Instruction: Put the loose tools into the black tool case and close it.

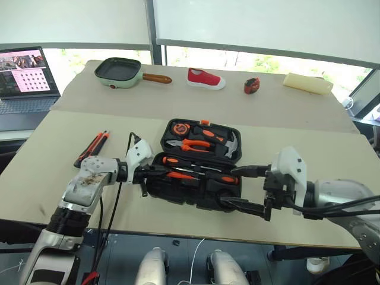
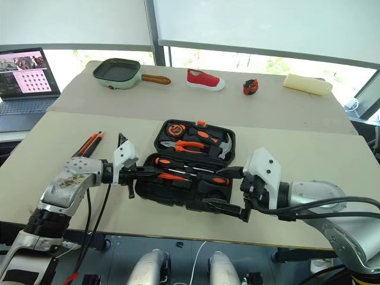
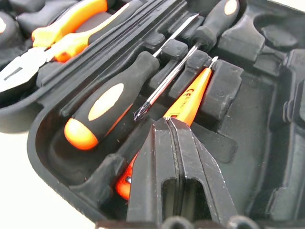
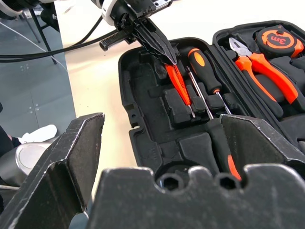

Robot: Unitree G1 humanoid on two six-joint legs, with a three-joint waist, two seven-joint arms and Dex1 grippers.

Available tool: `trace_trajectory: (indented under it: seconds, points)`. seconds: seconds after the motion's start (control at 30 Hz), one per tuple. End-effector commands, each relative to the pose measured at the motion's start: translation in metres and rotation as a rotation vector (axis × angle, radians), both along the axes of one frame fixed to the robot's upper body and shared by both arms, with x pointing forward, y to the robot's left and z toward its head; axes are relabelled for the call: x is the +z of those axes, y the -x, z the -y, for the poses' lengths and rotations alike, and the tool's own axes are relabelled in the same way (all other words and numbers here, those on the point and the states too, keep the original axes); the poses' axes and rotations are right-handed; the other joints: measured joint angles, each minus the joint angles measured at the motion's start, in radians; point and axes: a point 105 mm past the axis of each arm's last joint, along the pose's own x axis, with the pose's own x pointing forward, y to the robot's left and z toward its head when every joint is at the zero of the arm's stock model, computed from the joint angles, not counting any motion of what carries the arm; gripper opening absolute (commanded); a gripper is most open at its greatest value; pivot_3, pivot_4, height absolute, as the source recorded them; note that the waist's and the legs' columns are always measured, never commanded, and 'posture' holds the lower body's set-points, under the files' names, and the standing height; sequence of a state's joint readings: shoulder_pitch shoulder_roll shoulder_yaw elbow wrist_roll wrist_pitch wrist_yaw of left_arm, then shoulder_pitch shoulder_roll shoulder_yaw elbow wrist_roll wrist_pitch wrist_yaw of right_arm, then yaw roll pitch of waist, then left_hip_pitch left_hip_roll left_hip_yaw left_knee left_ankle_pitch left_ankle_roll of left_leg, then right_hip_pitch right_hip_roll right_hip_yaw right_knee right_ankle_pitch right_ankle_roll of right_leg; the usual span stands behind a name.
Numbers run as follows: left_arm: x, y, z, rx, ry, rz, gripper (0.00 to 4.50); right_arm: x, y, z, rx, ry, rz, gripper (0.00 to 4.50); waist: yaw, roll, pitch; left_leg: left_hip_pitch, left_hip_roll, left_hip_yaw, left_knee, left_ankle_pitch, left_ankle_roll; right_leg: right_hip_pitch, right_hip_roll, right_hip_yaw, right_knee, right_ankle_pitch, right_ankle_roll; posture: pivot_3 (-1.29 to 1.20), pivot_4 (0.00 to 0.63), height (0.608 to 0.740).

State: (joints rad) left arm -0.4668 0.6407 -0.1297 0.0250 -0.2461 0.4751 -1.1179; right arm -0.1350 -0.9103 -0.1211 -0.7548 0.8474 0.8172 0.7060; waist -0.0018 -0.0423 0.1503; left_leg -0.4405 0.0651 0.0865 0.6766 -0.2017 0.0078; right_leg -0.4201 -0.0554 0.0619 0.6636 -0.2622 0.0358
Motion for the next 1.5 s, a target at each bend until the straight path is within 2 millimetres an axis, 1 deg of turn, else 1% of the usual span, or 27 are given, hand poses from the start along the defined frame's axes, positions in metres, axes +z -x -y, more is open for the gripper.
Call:
trace_trajectory:
  seconds: [0.03, 0.37, 0.53, 0.67, 0.73, 0.87, 0.97, 1.03, 1.13, 1.23, 1.37, 1.5]
  points:
    - [0.005, -0.005, -0.002, 0.006, -0.028, 0.02, 0.03, 0.007, 0.001, -0.004, 0.023, -0.018, 0.039, 4.5, 0.0, 0.0, 0.0, 0.0, 0.0, 0.0, 0.0, 0.0, 0.0, 0.0, 0.0, 0.0, 0.0, 0.0, 0.0, 0.0, 0.15, 0.74]
    - [-0.032, 0.011, -0.011, -0.004, -0.145, -0.049, 0.03, 0.005, 0.002, -0.004, 0.02, -0.015, 0.038, 4.5, -0.002, 0.0, 0.0, 0.0, 0.0, 0.0, 0.0, 0.0, 0.0, 0.0, 0.0, 0.0, 0.0, 0.0, 0.0, 0.0, 0.15, 0.74]
    - [-0.039, 0.014, -0.016, 0.007, -0.167, -0.052, 0.03, 0.005, 0.002, -0.004, 0.022, -0.014, 0.041, 4.5, -0.004, 0.002, -0.002, 0.001, 0.0, 0.0, -0.001, 0.0, 0.0, 0.0, 0.0, 0.0, 0.0, 0.0, 0.0, 0.0, 0.15, 0.74]
    - [-0.039, 0.014, -0.018, 0.019, -0.166, -0.049, 0.03, 0.005, 0.003, -0.005, 0.027, -0.016, 0.04, 4.5, -0.004, 0.003, -0.004, 0.002, 0.0, 0.0, -0.001, 0.0, 0.0, 0.001, 0.0, 0.0, 0.0, 0.0, 0.0, 0.0, 0.15, 0.74]
    - [-0.033, 0.012, -0.018, 0.026, -0.149, -0.035, 0.03, 0.005, 0.003, -0.006, 0.03, -0.017, 0.04, 4.5, -0.004, 0.003, -0.004, 0.002, 0.0, 0.0, -0.001, 0.0, 0.0, 0.001, 0.0, 0.0, 0.0, 0.0, 0.0, 0.0, 0.15, 0.74]
    - [-0.011, 0.007, -0.013, 0.035, -0.065, -0.01, 0.03, 0.005, 0.002, -0.006, 0.035, -0.019, 0.039, 4.5, -0.004, 0.003, -0.004, 0.002, 0.0, 0.0, -0.001, 0.0, 0.0, 0.001, 0.0, 0.0, 0.0, 0.0, 0.0, 0.0, 0.15, 0.74]
    - [0.014, 0.009, -0.005, 0.0, 0.043, 0.017, 0.03, 0.004, 0.001, -0.007, 0.04, -0.018, 0.039, 4.5, -0.005, 0.003, -0.004, 0.002, 0.0, 0.0, -0.001, 0.0, 0.0, 0.001, 0.0, 0.0, 0.0, 0.0, 0.0, 0.0, 0.15, 0.74]
    - [0.022, 0.009, -0.003, -0.002, 0.074, 0.021, 0.03, 0.004, 0.0, -0.007, 0.043, -0.019, 0.041, 4.5, -0.006, 0.002, -0.003, 0.001, 0.0, 0.0, -0.001, 0.0, 0.0, 0.0, 0.0, 0.0, 0.0, 0.0, 0.0, 0.0, 0.15, 0.74]
    - [0.019, 0.004, -0.002, 0.018, 0.063, 0.03, 0.03, 0.004, -0.001, -0.008, 0.047, -0.022, 0.042, 4.5, -0.005, 0.002, -0.003, 0.0, 0.0, 0.0, -0.001, 0.0, 0.0, 0.0, 0.0, 0.0, 0.0, 0.0, 0.0, 0.0, 0.15, 0.74]
    - [0.012, 0.0, -0.001, 0.032, 0.042, 0.034, 0.03, 0.004, -0.001, -0.009, 0.05, -0.023, 0.041, 4.5, -0.005, 0.002, -0.003, 0.0, 0.0, 0.0, -0.001, 0.0, 0.0, 0.0, 0.0, 0.0, 0.0, 0.0, 0.0, 0.0, 0.15, 0.74]
    - [-0.001, -0.003, 0.0, 0.036, 0.0, 0.029, 0.03, 0.004, 0.001, -0.009, 0.05, -0.02, 0.039, 4.5, -0.005, 0.002, -0.003, 0.0, 0.0, 0.001, -0.001, 0.0, 0.0, 0.0, 0.0, 0.0, 0.0, 0.0, 0.0, 0.0, 0.15, 0.74]
    - [-0.016, -0.002, -0.002, 0.031, -0.048, 0.012, 0.03, 0.004, 0.001, -0.007, 0.042, -0.016, 0.038, 4.5, -0.004, 0.002, -0.003, 0.0, 0.0, 0.001, -0.001, 0.0, 0.0, 0.0, 0.0, 0.0, 0.0, 0.0, 0.0, 0.0, 0.15, 0.74]
